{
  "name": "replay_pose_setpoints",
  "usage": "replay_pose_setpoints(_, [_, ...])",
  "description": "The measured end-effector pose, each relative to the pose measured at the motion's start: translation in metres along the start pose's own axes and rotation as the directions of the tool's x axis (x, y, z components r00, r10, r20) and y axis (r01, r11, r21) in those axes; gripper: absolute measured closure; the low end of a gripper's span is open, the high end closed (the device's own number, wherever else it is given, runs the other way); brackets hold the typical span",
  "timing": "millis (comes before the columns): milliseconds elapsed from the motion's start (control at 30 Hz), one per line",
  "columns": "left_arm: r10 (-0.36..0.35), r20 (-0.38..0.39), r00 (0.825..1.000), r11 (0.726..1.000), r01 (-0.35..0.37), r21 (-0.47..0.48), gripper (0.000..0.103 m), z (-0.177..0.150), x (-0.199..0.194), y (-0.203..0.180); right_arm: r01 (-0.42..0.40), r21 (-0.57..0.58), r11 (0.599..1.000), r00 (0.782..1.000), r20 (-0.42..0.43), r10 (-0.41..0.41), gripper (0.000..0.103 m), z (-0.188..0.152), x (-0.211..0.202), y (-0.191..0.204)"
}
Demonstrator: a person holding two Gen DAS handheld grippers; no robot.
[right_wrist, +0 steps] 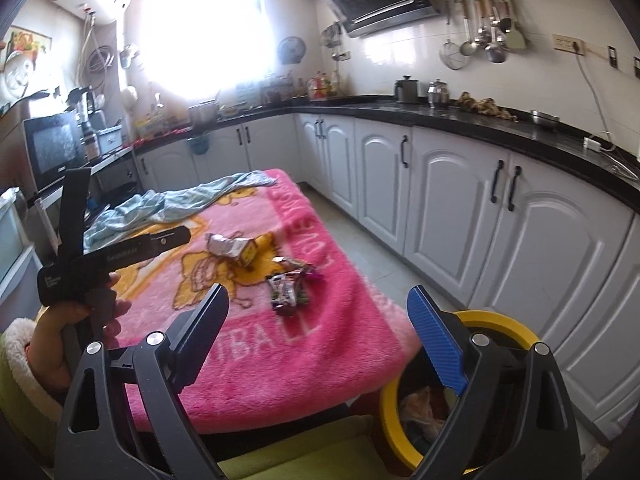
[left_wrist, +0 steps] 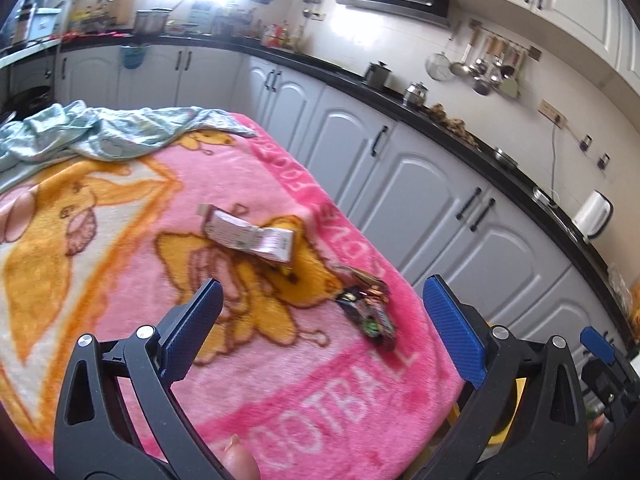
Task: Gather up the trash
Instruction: 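Move both grippers back over the blanket toward the candy wrappers, then grasp the white-red paper packet with the left gripper while the right gripper grasps the brown candy bar wrapper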
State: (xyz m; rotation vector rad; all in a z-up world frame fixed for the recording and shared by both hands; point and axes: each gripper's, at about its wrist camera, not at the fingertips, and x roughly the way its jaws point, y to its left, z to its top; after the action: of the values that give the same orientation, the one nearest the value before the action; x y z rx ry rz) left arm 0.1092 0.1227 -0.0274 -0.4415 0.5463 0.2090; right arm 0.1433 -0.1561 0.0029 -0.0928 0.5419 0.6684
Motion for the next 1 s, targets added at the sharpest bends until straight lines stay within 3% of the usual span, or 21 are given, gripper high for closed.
replay_pose_setpoints(500, [0.070, -0.037, 0.997, 0.995, -0.073, -0.073, 0.011, -0.002, 0.015, 0.043, -0.064, -0.023, 0.998, 0.995, -0.072, 0.062, 0.015, 0.007, 0.054, 0.025])
replay_pose_setpoints(867, [0.063, -0.119, 0.991, 0.992, -0.075, -0.103, 0.011, -0.003, 0.051, 0.050, -0.066, -0.013, 0.998, 0.988, -0.143, 0.063, 0.015, 0.005, 0.109, 0.020])
replay_pose_setpoints(1000, [0.043, -0.144, 0.989, 0.991, -0.061, -0.119, 0.011, 0.003, 0.067, 0.050, -0.070, 0.006, 0.998, 0.982, -0.177, 0.070, 0.021, 0.003, 0.131, 0.018])
